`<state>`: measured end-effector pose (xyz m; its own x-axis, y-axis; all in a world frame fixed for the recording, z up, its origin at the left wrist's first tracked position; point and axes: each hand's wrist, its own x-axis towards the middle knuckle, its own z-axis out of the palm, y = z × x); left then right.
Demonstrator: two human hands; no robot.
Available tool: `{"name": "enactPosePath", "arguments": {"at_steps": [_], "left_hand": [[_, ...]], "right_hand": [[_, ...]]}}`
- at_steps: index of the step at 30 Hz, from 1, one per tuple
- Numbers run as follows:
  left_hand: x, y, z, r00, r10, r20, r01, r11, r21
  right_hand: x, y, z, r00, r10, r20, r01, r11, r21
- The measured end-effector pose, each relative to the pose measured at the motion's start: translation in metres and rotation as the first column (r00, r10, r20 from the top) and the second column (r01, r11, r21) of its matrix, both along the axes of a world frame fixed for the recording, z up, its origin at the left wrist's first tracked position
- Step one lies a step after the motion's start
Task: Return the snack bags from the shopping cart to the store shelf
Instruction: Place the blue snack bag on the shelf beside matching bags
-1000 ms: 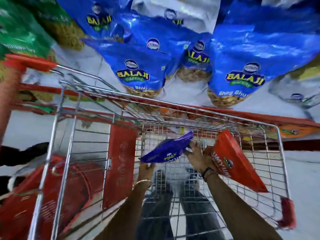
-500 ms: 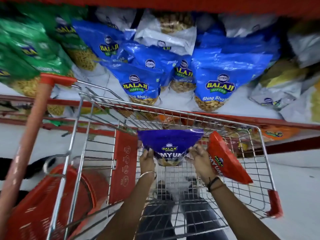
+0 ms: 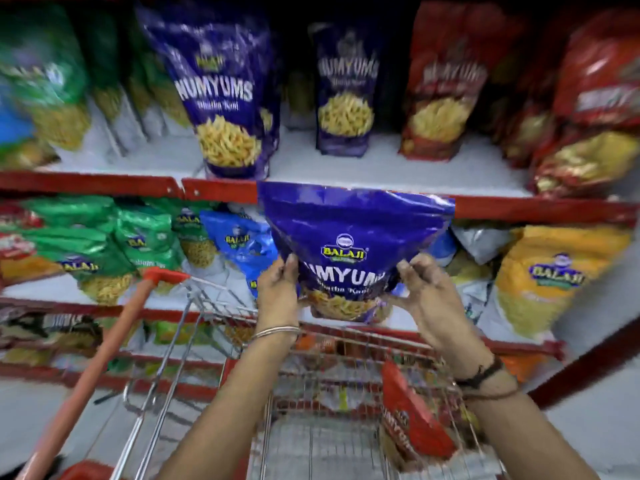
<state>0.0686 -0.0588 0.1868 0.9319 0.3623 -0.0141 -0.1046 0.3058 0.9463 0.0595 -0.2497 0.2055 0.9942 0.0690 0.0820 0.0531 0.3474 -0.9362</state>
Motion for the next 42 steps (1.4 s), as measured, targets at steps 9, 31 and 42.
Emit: {"name": "enactPosePath", "arguments": {"at_steps": [9, 31, 42], "left_hand": [[0.087, -0.007, 0.134, 0.928, -0.019, 0.372, 0.002, 0.999, 0.047], [0.226, 0.021, 0.12, 0.954, -0.298, 0.002, 0.239, 0.77, 0.591], [0.195, 0.041, 0.114, 0.925, -0.376, -0.057, 0.333, 0.729, 0.598]], "right_hand": [[0.083, 0.0, 0.128, 0.914, -0.078, 0.397, 0.069, 0.997, 0.036], [0.248, 0.012, 0.106, 0.989, -0.145, 0.04, 0.15, 0.928, -0.34], [0.21, 0.002, 0.096, 0.99, -0.102, 0.099, 0.133, 0.914, -0.382]]}}
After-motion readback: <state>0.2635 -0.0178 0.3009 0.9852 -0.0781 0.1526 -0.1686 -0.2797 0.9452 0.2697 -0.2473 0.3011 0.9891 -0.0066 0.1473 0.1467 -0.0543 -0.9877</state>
